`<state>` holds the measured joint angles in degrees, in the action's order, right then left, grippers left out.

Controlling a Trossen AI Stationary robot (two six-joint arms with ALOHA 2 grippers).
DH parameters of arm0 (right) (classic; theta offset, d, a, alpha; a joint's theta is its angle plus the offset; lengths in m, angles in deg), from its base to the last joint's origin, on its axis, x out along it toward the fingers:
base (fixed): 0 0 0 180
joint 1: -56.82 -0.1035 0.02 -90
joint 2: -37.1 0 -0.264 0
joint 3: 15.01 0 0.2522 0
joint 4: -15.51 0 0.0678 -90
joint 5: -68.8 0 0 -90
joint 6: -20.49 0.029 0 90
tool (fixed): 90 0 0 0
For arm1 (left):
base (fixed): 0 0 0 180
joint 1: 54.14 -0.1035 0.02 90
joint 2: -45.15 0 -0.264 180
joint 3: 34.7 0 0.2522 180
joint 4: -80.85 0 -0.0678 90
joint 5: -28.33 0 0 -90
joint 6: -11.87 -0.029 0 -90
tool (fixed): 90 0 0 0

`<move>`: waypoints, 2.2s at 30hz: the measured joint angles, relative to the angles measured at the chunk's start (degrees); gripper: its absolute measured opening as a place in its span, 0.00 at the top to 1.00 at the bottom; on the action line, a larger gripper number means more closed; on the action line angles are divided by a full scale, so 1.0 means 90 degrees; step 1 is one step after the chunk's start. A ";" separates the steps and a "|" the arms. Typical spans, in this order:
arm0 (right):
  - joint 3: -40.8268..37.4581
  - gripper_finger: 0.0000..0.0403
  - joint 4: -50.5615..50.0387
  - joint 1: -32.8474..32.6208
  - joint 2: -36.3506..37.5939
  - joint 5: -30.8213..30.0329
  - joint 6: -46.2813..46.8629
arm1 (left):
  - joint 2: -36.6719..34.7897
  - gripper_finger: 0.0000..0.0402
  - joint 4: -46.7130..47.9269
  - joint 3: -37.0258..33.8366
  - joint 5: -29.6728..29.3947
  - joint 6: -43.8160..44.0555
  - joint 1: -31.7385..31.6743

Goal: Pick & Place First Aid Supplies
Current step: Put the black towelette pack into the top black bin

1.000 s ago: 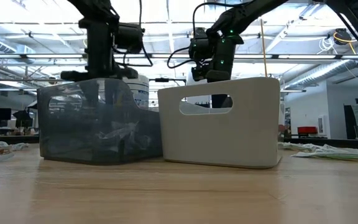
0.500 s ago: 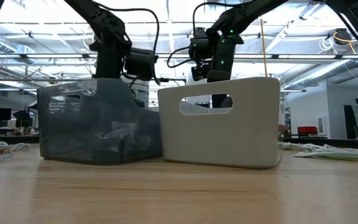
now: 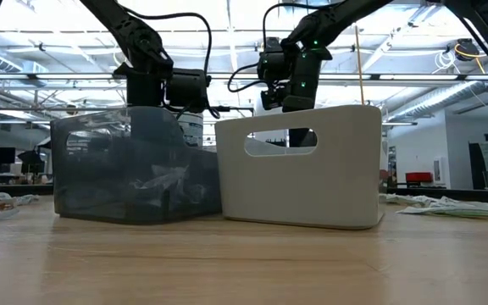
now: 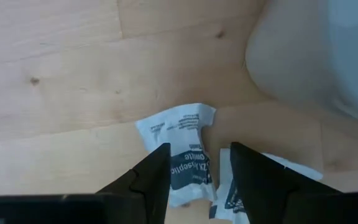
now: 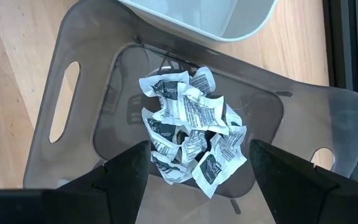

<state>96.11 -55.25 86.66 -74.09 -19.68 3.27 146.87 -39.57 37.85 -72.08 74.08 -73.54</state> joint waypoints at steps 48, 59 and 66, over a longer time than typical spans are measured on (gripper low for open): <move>0.0001 0.34 0.2158 -0.0749 0.0973 0.1741 0.1440 | -0.2733 1.00 -0.1700 -0.0024 0.1504 -0.7081 0.0275; 0.0000 0.34 0.2597 -0.1132 0.1217 0.2359 0.1445 | -0.2722 1.00 -0.3566 -0.0022 0.3301 -0.6714 0.0204; 0.0002 0.34 0.2609 -0.1361 0.1219 0.2518 0.1292 | -0.2722 1.00 -0.4102 -0.0022 0.3919 -0.5862 0.0195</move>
<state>96.13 -31.76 74.41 -63.12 2.97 14.90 122.38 -76.49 37.65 -36.81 21.32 -71.79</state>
